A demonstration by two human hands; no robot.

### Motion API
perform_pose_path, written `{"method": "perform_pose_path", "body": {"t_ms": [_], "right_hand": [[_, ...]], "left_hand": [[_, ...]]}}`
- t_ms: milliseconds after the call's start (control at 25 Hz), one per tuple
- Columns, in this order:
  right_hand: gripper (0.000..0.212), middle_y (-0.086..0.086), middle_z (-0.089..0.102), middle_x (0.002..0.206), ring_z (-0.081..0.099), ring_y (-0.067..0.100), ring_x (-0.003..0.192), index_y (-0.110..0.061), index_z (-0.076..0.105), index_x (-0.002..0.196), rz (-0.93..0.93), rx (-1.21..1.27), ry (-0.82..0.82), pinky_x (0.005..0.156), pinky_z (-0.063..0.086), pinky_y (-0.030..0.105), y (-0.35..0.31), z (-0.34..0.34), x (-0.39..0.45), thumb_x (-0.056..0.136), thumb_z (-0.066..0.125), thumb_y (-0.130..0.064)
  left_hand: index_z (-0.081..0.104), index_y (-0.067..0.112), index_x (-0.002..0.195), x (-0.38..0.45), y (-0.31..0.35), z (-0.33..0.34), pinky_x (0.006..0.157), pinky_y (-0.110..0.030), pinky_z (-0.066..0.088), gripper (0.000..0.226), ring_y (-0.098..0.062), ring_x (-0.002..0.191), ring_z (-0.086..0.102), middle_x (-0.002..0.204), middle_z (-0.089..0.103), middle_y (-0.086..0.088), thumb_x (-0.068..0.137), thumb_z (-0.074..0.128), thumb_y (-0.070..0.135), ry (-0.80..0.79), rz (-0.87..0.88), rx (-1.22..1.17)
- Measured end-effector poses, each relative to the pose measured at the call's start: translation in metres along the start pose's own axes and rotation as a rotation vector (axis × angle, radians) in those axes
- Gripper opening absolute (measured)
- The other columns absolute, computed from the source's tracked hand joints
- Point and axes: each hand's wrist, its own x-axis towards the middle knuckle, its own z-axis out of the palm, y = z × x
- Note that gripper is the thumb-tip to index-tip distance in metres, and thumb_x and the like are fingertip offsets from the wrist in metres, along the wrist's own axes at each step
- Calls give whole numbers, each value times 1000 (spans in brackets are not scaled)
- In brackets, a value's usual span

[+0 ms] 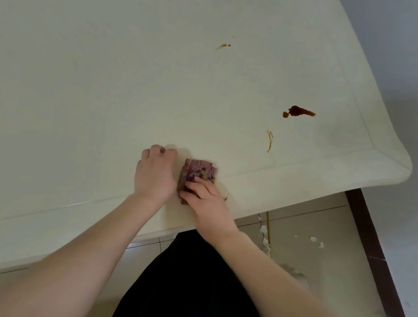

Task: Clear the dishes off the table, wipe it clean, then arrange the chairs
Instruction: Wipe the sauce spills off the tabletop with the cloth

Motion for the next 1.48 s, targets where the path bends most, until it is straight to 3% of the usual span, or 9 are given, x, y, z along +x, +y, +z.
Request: {"method": "perform_pose_path", "body": {"t_ms": [120, 320, 480, 600, 760, 880, 1080, 1240, 1480], "right_hand": [[35, 9, 66, 113, 60, 31, 109, -12, 71, 98, -5, -36, 32, 96, 46, 37, 50, -32, -11, 75, 47, -7], [40, 13, 56, 127, 47, 35, 119, -7, 66, 113, 604, -55, 177, 105, 38, 42, 99, -66, -30, 80, 48, 7], [35, 17, 62, 118, 54, 42, 116, -7, 69, 104, 159, 71, 44, 103, 40, 50, 8, -2, -5, 72, 59, 3], [33, 17, 62, 123, 53, 39, 120, -5, 70, 107, -46, 130, -85, 109, 29, 32, 35, -17, -10, 84, 47, -3], [31, 9, 54, 135, 41, 29, 132, -9, 65, 118, 368, 113, -2, 115, 23, 37, 112, -82, -34, 93, 48, -2], [36, 3, 59, 127, 50, 21, 119, -15, 63, 121, 486, 183, 71, 104, 40, 39, 105, -99, -22, 91, 50, 0], [25, 1, 65, 99, 62, 14, 93, -19, 59, 115, 632, 873, 312, 83, 53, 29, 89, -110, 13, 94, 51, -6], [19, -2, 60, 100, 57, 18, 97, -19, 56, 106, 647, 267, 149, 83, 49, 31, 123, -111, 23, 88, 60, -15], [21, 4, 54, 106, 50, 22, 103, -16, 60, 108, 412, 186, 92, 88, 45, 35, 164, -131, 25, 88, 55, -11]], "left_hand": [[51, 15, 125, 0, -2, 0, 87, -40, 44, 50, -34, 112, 42, 125, 46, -12, 76, 58, 4, -8, -8, 2], [49, 16, 128, -1, -3, 3, 86, -39, 42, 54, -33, 113, 40, 127, 43, -11, 76, 56, 3, -2, -7, 3], [51, 16, 124, 0, 0, 1, 84, -40, 43, 52, -34, 110, 42, 122, 46, -11, 74, 57, 3, 4, -6, 0], [50, 17, 125, 1, 1, -1, 84, -40, 43, 53, -34, 110, 42, 123, 46, -11, 74, 58, 4, -6, -11, 9], [47, 18, 130, 3, 1, -3, 89, -39, 42, 56, -32, 112, 41, 124, 45, -11, 77, 58, 4, -20, -23, -6], [50, 15, 129, 7, 8, -4, 93, -39, 42, 49, -34, 113, 41, 123, 47, -14, 81, 57, 9, -18, -55, -90], [59, 12, 121, 13, 40, -7, 92, -32, 39, 35, -31, 108, 51, 116, 55, -15, 86, 57, 13, 134, -146, -407], [60, 12, 118, 20, 86, -7, 85, -27, 41, 29, -24, 99, 57, 112, 57, -11, 89, 56, 16, 165, -204, -538], [60, 17, 117, 35, 179, 21, 89, -33, 44, 39, -28, 102, 50, 108, 55, -9, 83, 61, 37, 71, -171, -297]]}}
